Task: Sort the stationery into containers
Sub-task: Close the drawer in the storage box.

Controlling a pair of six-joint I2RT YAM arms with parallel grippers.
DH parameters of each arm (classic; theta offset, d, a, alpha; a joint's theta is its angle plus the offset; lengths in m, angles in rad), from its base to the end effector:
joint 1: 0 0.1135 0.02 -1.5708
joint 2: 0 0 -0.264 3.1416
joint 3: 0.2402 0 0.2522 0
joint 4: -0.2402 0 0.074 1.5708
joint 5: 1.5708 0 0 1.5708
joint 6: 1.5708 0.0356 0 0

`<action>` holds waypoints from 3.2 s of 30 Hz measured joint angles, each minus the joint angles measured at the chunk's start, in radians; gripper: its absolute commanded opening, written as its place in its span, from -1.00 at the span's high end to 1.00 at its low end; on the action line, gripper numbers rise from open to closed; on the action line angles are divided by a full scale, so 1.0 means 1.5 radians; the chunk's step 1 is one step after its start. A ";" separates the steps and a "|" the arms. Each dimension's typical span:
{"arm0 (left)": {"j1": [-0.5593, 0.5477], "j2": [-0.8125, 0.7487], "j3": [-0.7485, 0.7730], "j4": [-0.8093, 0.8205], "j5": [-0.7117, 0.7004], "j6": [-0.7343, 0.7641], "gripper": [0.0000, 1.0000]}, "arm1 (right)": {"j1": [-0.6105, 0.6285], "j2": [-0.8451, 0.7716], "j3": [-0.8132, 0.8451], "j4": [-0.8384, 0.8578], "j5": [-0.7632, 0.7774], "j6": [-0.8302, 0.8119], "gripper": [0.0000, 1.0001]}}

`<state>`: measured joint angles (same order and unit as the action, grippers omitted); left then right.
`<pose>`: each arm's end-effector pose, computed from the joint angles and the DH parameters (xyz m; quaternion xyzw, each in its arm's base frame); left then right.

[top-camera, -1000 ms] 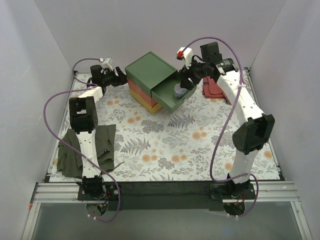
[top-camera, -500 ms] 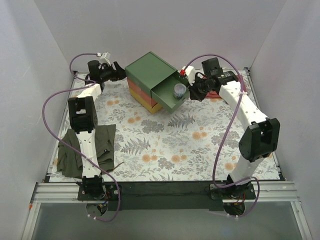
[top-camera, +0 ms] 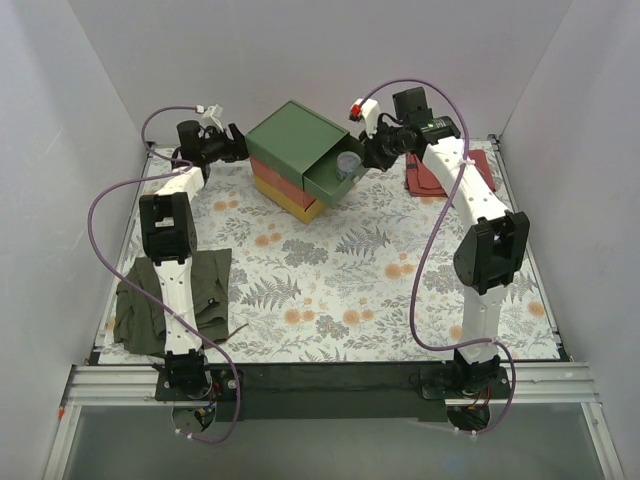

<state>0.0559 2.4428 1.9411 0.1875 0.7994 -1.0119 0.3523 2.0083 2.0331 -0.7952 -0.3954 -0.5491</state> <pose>0.5603 0.0058 0.1876 -0.1824 0.7579 -0.5286 0.3359 0.4194 0.1688 0.3443 -0.4622 0.7795 0.1425 0.3979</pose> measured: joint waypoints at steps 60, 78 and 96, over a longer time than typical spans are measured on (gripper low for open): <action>-0.009 0.024 0.011 -0.021 -0.022 0.029 -0.25 | 0.045 -0.010 -0.112 0.138 -0.030 0.060 0.97; -0.010 0.024 0.010 -0.035 -0.030 0.041 -0.25 | 0.066 0.083 0.043 0.211 -0.053 0.153 0.97; 0.018 -0.050 -0.033 -0.141 -0.257 0.055 1.00 | 0.006 -0.001 -0.084 0.213 -0.024 0.159 0.97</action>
<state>0.0830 2.3684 1.8923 -0.0238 0.4145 -0.9295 0.3614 2.0075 1.9072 -0.4759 -0.4320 -0.3103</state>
